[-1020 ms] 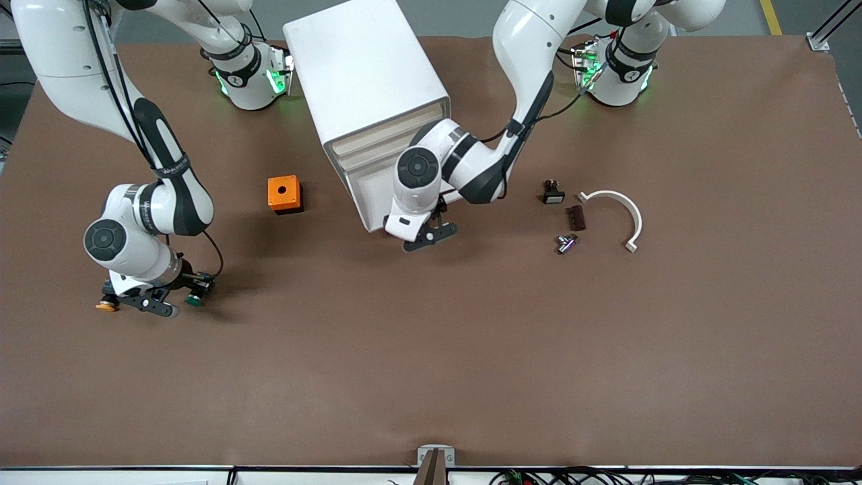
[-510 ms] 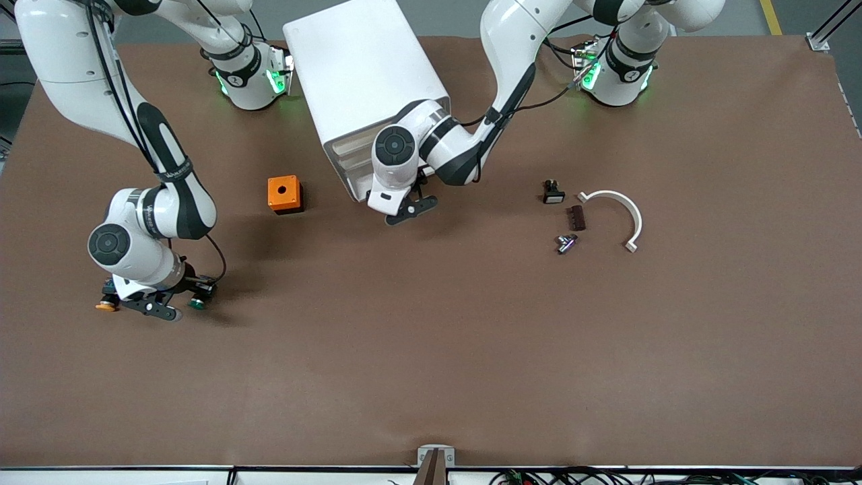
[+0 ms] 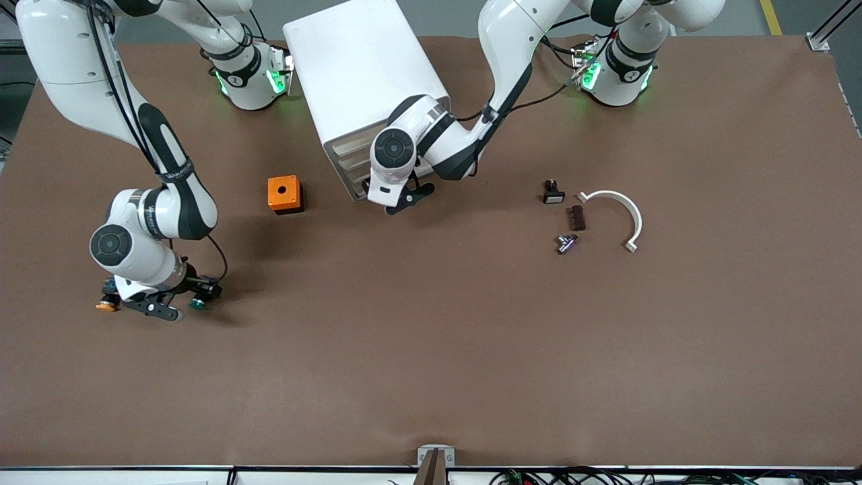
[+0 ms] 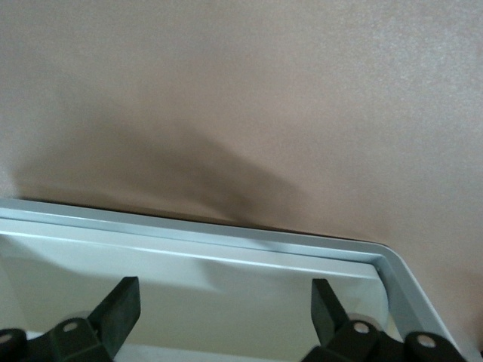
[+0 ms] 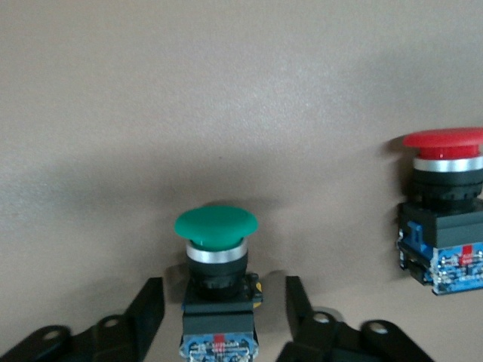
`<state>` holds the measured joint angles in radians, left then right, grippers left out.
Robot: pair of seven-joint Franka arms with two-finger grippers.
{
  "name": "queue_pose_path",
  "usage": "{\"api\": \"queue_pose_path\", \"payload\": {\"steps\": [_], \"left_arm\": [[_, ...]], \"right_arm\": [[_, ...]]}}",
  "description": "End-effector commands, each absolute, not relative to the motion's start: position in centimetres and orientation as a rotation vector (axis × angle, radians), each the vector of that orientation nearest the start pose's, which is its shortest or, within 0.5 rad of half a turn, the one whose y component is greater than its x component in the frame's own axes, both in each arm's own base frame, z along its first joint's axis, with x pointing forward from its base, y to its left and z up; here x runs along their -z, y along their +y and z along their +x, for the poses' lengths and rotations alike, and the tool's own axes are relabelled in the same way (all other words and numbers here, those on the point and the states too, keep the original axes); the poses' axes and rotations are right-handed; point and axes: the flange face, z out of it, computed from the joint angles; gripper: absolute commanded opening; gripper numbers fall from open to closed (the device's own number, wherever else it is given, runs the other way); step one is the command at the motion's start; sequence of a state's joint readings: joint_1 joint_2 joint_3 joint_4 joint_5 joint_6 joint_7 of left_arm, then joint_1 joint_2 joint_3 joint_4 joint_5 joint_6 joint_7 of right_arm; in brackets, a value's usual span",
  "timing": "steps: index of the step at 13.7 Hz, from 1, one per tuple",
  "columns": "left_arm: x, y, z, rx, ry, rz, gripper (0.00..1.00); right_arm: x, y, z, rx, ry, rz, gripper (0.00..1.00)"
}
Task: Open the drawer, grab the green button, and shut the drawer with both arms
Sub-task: 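Place the green button beside the red button while the left gripper closes drawer, then open the right gripper and withdraw while the left gripper draws back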
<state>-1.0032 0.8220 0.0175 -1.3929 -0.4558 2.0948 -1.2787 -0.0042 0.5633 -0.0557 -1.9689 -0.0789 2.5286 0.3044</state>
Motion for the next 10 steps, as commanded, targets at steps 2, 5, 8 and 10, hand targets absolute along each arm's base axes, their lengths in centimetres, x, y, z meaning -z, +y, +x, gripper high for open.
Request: {"api": "queue_pose_path", "payload": {"steps": [2,5,8,10], "left_arm": [[-21.8,-61.3,37.1,-0.667,-0.848,-2.992,1.00],[-22.4,-59.6,40.2,-0.640,-0.898,-3.000,1.00],[-24.3,-57.5,45.1,-0.586,-0.999,-3.028,1.00],[-25.7,-54.9,48.6,-0.475,-1.016,-3.050,1.00]], "right_arm": [[-23.2,-3.1,63.0,-0.059,0.452,-3.198,1.00],[-31.5,-1.9,62.5,-0.128,0.436,-3.201,1.00],[-40.7,-0.8,60.2,-0.203,0.402,-3.195,1.00],[-45.3,-0.4,58.2,-0.226,0.367,-3.172,1.00]]}}
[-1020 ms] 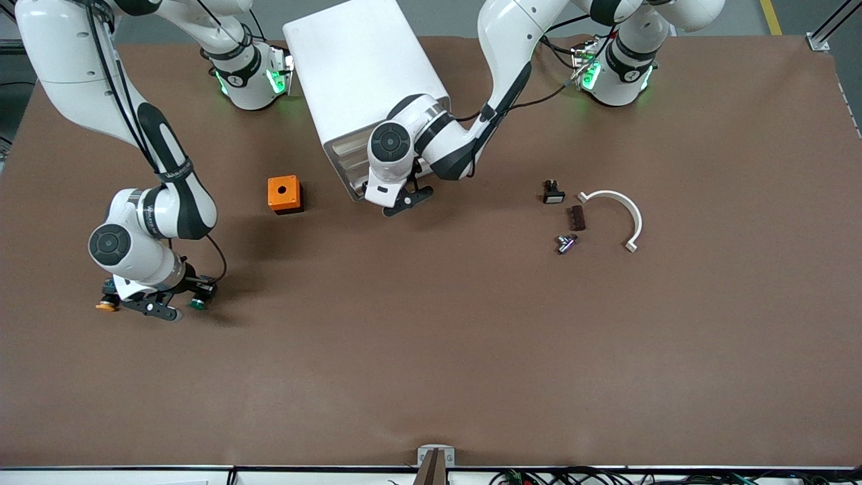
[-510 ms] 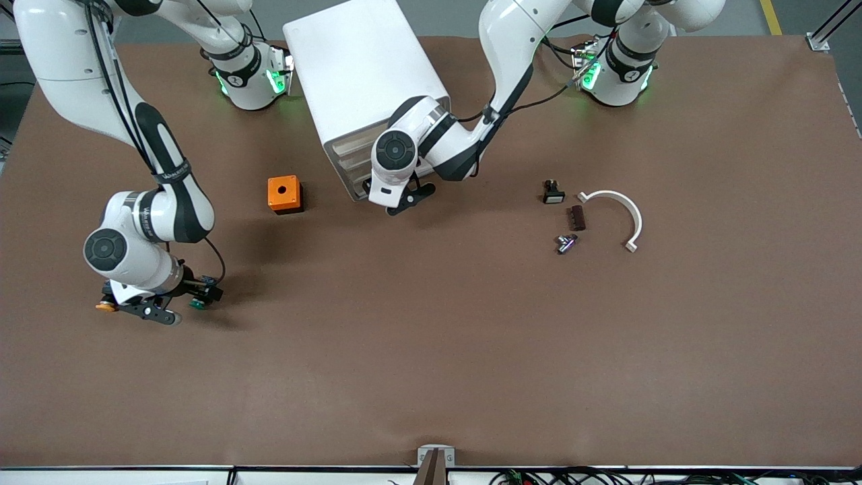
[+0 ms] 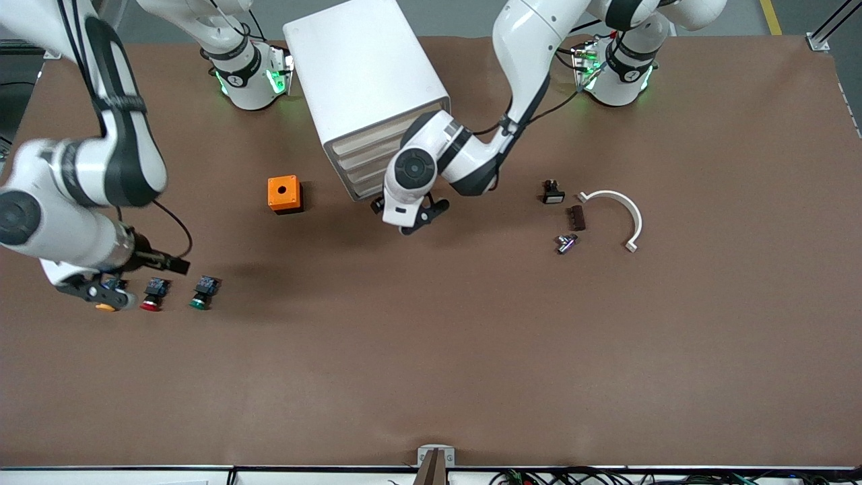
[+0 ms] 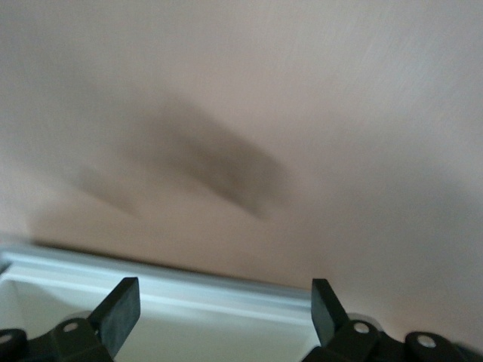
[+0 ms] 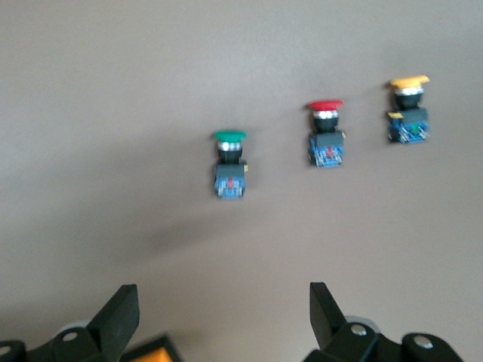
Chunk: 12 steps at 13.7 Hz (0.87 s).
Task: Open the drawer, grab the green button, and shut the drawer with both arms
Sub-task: 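Open the right gripper and withdraw while the left gripper draws back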
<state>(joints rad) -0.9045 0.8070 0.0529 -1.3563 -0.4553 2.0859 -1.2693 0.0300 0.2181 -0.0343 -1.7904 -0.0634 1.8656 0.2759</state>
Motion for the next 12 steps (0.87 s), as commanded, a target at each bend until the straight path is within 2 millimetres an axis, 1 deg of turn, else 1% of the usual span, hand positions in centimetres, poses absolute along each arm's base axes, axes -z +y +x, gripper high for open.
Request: {"api": "queue_pose_path", "payload": {"steps": [1,2,3,4,5,6,7,8,9,10,11,12], "left_arm": [[-28.1,-53.7,50.2,-0.379,-0.973,-3.090,1.00],[-30.3,-52.5,51.2,-0.297,-0.928,-3.115,1.00],[-32.4,-50.6,52.6,-0.224,-0.885,-3.111,1.00],[-33.8,-48.5,53.9,-0.194,-0.842,-3.091,1.00],[-35.8,-45.7,55.6,-0.177,-0.820,-3.087,1.00],[-37.6,-43.4,56.6,-0.201,-0.751,-3.096,1.00],[-39.7,-40.3,57.7,-0.243,-0.655,-3.107,1.00],[-41.5,-37.5,58.3,-0.289,-0.569,-3.112,1.00],[-42.6,-35.2,58.8,-0.325,-0.512,-3.115,1.00],[-43.6,-32.9,59.4,-0.342,-0.476,-3.114,1.00],[-44.4,-30.8,59.8,-0.356,-0.437,-3.103,1.00],[-45.2,-29.0,59.9,-0.365,-0.404,-3.082,1.00]], "right_arm": [[-47.5,-0.6,57.3,-0.227,0.317,-3.174,1.00],[-49.7,-1.4,56.8,-0.237,0.256,-3.175,1.00],[-51.2,-2.2,56.5,-0.271,0.203,-3.172,1.00],[-52.8,-3.2,56.4,-0.289,0.220,-3.168,1.00],[-53.9,-3.8,56.3,-0.301,0.237,-3.163,1.00],[-54.7,-4.1,56.3,-0.300,0.231,-3.164,1.00],[-54.8,-4.8,56.3,-0.298,0.247,-3.161,1.00],[-55.1,-5.8,56.3,-0.291,0.238,-3.159,1.00],[-55.3,-6.3,56.3,-0.285,0.195,-3.159,1.00],[-56.1,-6.6,56.5,-0.257,0.159,-3.161,1.00],[-56.7,-6.6,56.7,-0.245,0.159,-3.163,1.00],[-56.5,-6.7,56.6,-0.268,0.167,-3.159,1.00]]}}
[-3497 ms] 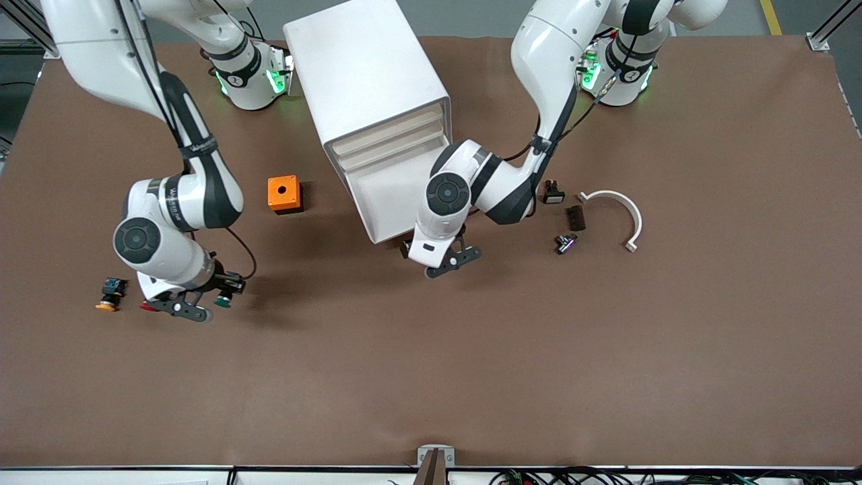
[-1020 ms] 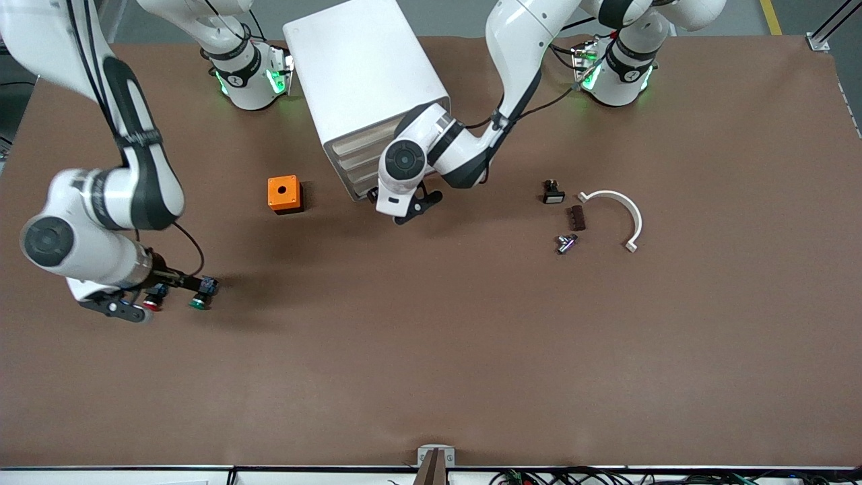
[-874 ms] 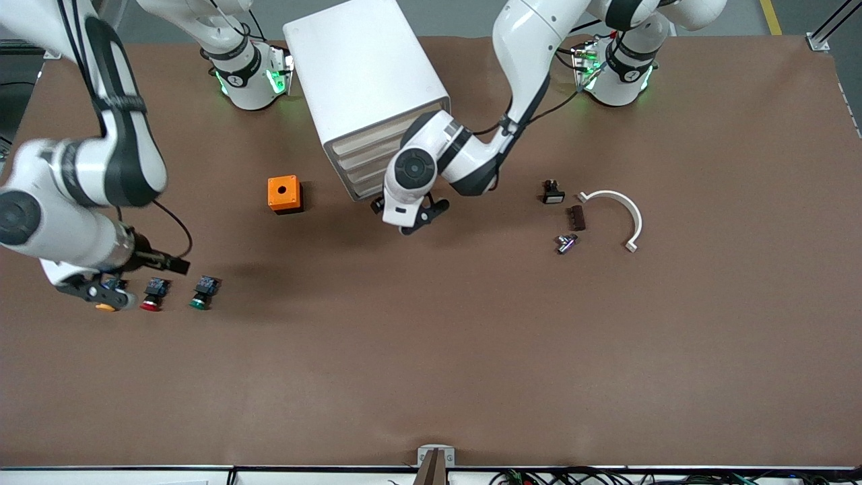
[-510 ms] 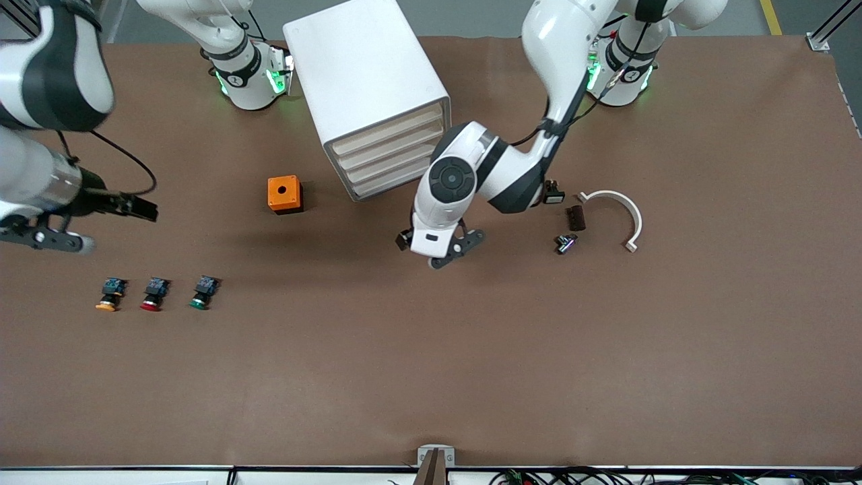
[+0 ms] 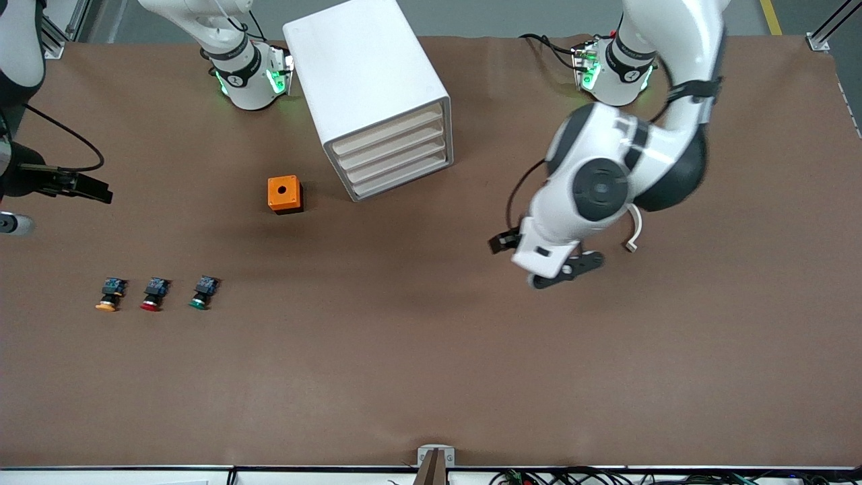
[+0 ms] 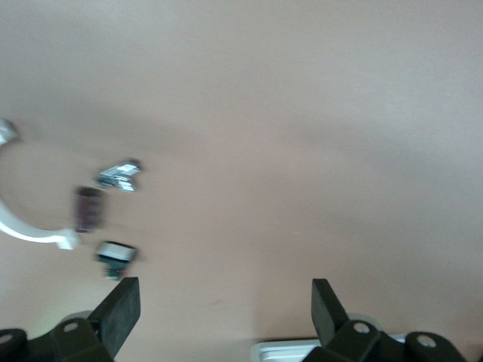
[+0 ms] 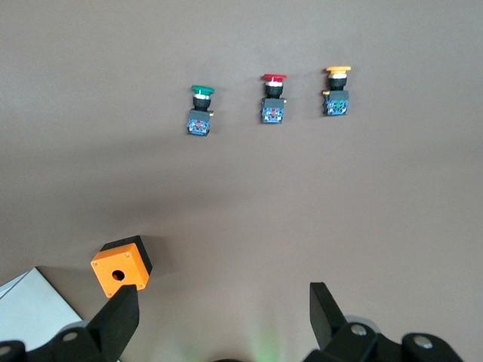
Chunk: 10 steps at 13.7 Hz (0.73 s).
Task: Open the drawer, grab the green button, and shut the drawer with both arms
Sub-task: 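Open the right gripper and withdraw while the left gripper draws back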
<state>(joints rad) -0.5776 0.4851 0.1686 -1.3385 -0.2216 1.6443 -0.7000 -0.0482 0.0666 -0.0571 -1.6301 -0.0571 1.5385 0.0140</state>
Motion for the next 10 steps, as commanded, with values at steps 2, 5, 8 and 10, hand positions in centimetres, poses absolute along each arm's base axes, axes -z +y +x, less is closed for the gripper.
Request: {"api": "queue_pose_path", "payload": {"steps": [2,5,8,10], "left_arm": [[-47.3,-25.1,59.8,-0.367,-0.364,-3.077,1.00],[-51.2,-16.6,58.5,-0.349,-0.245,-3.156,1.00],[-52.3,-9.5,56.8,-0.334,-0.132,-3.184,1.00],[-52.4,-6.9,55.4,-0.291,-0.061,-3.203,1.00]], "right_arm": [[-56.6,-6.3,56.6,-0.271,0.157,-3.147,1.00],[-58.6,-6.5,56.0,-0.323,0.171,-3.164,1.00],[-62.3,-6.9,55.0,-0.344,0.191,-3.173,1.00],[-63.4,-7.9,54.5,-0.329,0.213,-3.154,1.00]]}}
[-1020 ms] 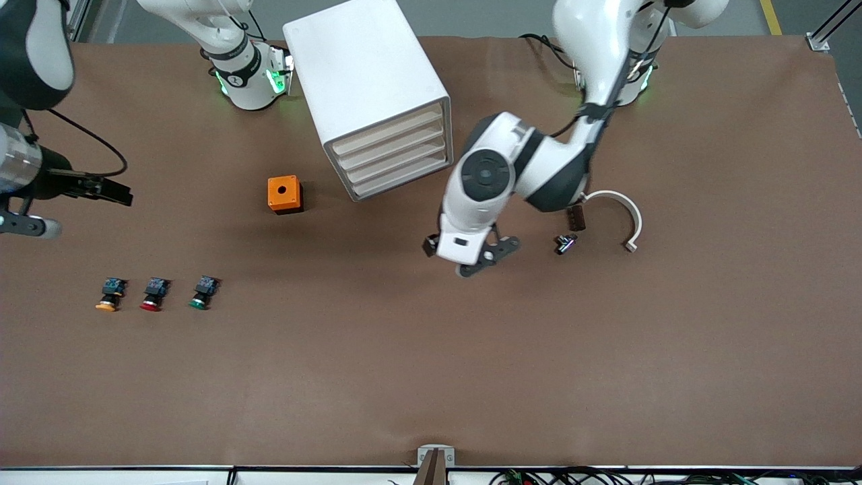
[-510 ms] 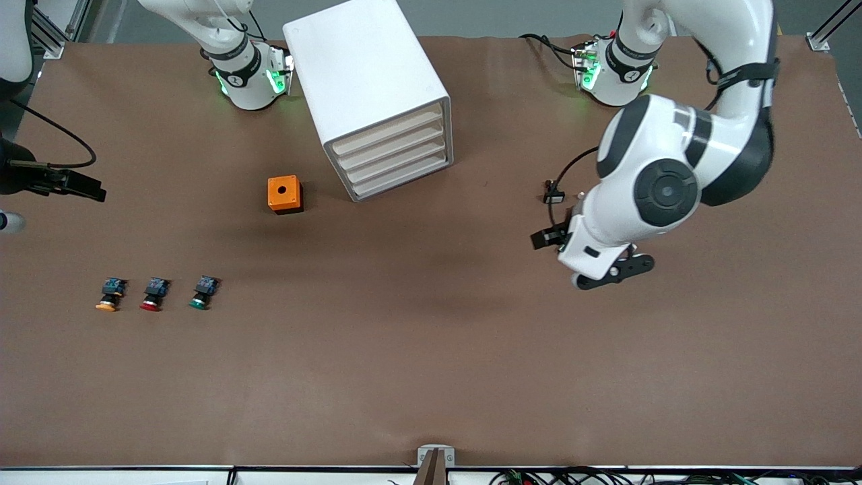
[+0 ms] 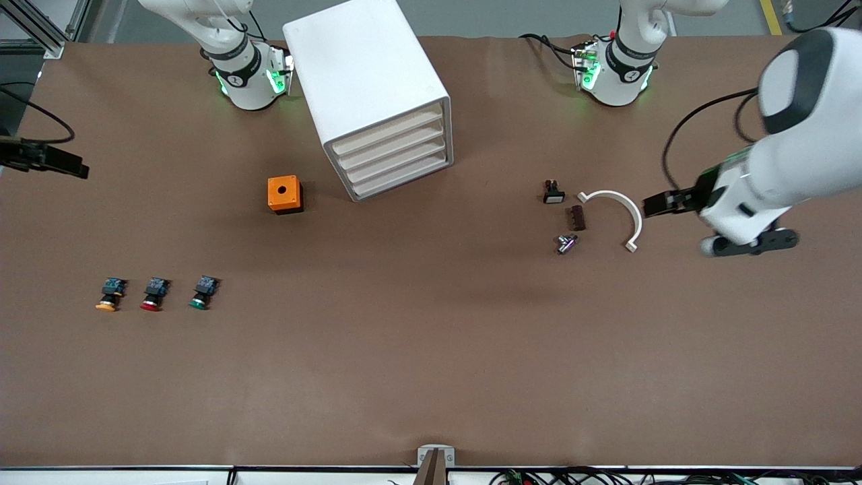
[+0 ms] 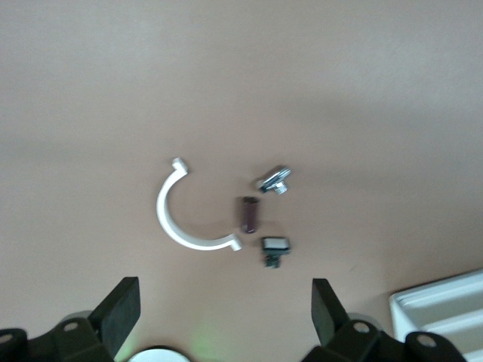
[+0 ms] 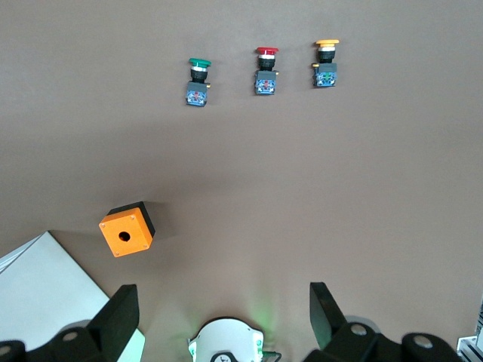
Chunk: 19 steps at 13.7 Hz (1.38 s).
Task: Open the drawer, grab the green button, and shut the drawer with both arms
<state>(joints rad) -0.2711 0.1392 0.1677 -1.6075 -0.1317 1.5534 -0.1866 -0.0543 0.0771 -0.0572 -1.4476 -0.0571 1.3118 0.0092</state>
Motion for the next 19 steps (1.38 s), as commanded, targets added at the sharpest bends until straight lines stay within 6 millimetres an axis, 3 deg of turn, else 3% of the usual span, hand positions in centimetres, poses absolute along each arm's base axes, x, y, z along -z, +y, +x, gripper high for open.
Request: {"api": "queue_pose_path", "payload": {"steps": [1,3,6,9,12,16,19], "left_arm": [[-52.0,-5.4,54.6,-0.252,-0.066,-3.207,1.00],[-51.0,-3.7,52.8,-0.153,-0.016,-3.221,1.00],[-50.4,-4.3,52.1,-0.014,0.004,-3.212,1.00],[-54.7,-4.6,52.2,0.084,0.028,-3.173,1.00],[-59.2,-3.8,52.2,0.056,0.024,-3.175,1.00],[-62.6,-4.1,52.2,0.113,0.002,-3.179,1.00],[-63.8,-4.0,51.9,0.101,0.005,-3.182,1.00]], "right_arm": [[-63.9,-8.0,54.5,-0.301,0.210,-3.141,1.00],[-64.5,-7.0,54.5,-0.258,0.194,-3.137,1.00],[-65.2,-6.6,53.5,-0.238,0.183,-3.136,1.00],[-64.0,-6.0,50.1,-0.211,0.171,-3.134,1.00],[-63.7,-6.2,49.1,-0.148,0.174,-3.137,1.00],[-64.1,-6.5,48.9,-0.116,0.169,-3.135,1.00],[-64.8,-6.3,48.4,-0.090,0.162,-3.138,1.00]]}}
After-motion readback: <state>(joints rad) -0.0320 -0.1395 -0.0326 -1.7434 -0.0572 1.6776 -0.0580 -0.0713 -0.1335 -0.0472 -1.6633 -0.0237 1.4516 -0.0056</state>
